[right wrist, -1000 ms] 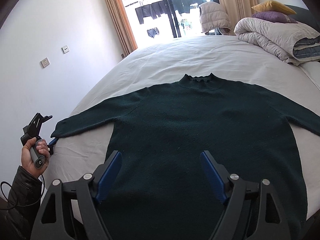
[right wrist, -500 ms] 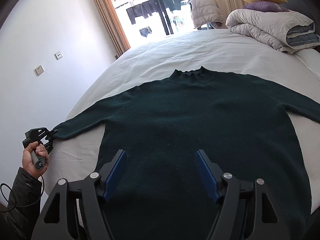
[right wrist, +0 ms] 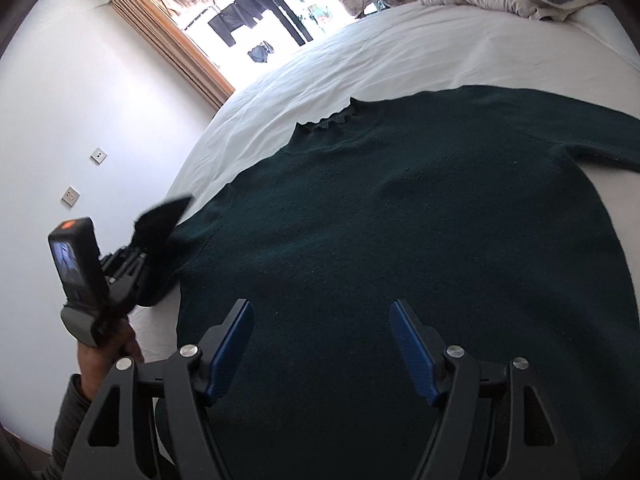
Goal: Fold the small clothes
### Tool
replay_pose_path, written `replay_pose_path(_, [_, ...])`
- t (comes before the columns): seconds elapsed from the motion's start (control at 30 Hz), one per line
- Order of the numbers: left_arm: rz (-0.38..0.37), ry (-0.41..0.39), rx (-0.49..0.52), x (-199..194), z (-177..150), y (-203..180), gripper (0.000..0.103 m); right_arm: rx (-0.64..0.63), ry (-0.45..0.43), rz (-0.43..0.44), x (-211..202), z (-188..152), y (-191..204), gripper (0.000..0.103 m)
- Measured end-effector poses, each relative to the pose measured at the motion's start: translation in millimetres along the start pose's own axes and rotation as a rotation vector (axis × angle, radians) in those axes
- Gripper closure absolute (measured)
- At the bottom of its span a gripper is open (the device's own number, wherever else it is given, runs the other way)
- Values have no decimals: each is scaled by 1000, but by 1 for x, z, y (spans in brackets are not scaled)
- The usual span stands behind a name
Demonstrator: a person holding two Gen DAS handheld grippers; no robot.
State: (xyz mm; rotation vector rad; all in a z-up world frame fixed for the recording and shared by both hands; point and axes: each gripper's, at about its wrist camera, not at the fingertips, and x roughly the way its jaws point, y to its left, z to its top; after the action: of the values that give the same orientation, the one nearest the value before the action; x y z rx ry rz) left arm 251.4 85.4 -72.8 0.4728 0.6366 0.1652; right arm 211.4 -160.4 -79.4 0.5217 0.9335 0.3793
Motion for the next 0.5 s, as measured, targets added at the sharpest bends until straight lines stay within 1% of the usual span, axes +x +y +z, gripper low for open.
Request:
replay_pose_path(0.07, [20,-7,14,-10,-22,-8,96,22,38,70,16,12,2,29])
replay_pose_path(0.1, [33,-22,24,-15,-27,-11,96,39,65,118,28,20,4,29])
replay_pose_path(0.13, [51,-37,42,-24,-30,-25,96,55,91,165,40,27,8,29])
replay_pose_path(0.17, [61,-49,55,-25,-31,-28,96,67,120,215,52,33,12,28])
replay_pose_path(0.23, [79,-70,71,-34,-39,-39,96,100,196,325,82,46,27,28])
replay_pose_path(0.3, [93,-81,85,-39,-46,-47,96,142,288,459,119,54,46,28])
replay_pose_path(0.37, [98,-93,93,-44,-53,-49,96,191,365,518,150,59,64,28])
replay_pose_path(0.43, [101,-102,108,-47,-56,-53,96,201,430,584,178,64,83,28])
replay_pose_path(0.5, [96,-105,113,-50,-60,-54,96,221,462,571,197,66,92,28])
